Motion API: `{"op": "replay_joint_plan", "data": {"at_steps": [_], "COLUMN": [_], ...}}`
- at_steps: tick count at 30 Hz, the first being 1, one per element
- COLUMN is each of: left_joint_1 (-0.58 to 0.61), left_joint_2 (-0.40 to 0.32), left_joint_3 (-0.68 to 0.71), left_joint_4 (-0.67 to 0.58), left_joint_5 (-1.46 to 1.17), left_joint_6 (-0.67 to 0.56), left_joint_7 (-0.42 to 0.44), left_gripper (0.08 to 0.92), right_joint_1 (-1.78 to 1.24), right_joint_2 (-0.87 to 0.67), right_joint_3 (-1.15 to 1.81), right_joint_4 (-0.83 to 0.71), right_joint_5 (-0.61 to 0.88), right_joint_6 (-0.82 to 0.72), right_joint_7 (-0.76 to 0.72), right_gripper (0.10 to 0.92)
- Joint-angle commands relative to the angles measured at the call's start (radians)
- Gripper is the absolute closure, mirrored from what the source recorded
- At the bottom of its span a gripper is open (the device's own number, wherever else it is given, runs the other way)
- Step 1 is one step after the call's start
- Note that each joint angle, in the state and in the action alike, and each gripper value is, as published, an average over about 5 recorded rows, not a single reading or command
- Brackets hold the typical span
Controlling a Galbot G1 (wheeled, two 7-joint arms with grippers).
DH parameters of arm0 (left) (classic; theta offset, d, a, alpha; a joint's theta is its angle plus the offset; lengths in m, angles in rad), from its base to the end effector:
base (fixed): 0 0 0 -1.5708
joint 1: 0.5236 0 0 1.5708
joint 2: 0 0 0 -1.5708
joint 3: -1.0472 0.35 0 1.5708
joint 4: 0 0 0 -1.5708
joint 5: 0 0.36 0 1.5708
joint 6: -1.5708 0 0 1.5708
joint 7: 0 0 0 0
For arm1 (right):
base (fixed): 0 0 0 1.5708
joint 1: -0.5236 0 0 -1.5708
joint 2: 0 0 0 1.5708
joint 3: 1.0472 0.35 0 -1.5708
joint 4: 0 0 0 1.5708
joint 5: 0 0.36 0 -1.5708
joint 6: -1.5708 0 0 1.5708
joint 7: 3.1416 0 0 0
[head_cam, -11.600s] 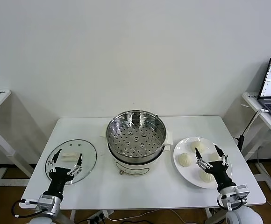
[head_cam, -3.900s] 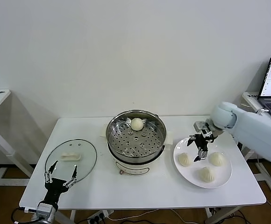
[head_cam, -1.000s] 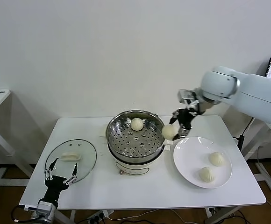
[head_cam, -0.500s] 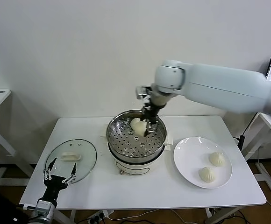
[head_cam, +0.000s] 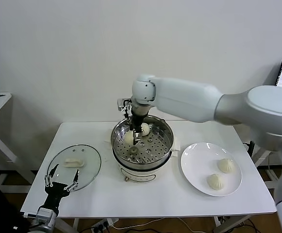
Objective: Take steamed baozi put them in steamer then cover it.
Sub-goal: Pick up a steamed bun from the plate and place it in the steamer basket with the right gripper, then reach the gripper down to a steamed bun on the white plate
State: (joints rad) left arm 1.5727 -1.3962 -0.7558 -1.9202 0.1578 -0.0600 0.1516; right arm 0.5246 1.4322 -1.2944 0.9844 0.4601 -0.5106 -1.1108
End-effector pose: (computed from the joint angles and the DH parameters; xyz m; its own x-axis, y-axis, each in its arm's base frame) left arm 0.1795 0.1160 -0.3466 -0.9900 0.0088 0.1410 0.0640 0.9178 0.3918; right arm 0.5842 0.2121 -0.0728 -0.0733 -0.1938 0.9783 -0.9650 -0.2337 -0.1186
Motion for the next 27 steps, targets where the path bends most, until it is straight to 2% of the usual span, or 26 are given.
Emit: {"op": "replay_joint_plan", "data": {"at_steps": [1, 8, 14, 22, 27], "left_joint_1": [-0.002, -0.004, -0.003, 0.010, 0.020], "left_joint_2": [-0.001, -0.001, -0.002, -0.006, -0.007], "left_joint_3": [0.001, -0.003, -0.004, 0.002, 0.001], "left_joint_4": [0.002, 0.007, 0.011, -0.008, -0.018], "left_joint_5": [-0.002, -0.004, -0.002, 0.004, 0.008], "left_joint_6": [0.001, 0.000, 0.000, 0.000, 0.000], "left_joint_7": [0.000, 0.001, 0.001, -0.002, -0.005], "left_gripper": [0.177, 0.177, 0.177, 0.177, 0.177], "right_joint_1": [-0.096, -0.101, -0.039, 0.213, 0.273], "right_joint_2": [0.091, 0.088, -0.011, -0.384, -0.639], "right_joint_3": [0.037, 0.046, 0.053, -0.020, -0.058], "right_joint_4": [-0.151, -0.146, -0.023, 0.286, 0.427], "right_joint_5": [-0.080, -0.090, -0.051, 0.027, -0.028], "right_joint_6": [0.007, 0.011, 0.004, 0.026, 0.096], "right_joint_7": [-0.011, -0.011, -0.016, -0.069, -0.145], "right_gripper": [0.330, 0.314, 0.212, 0.203, 0.203]}}
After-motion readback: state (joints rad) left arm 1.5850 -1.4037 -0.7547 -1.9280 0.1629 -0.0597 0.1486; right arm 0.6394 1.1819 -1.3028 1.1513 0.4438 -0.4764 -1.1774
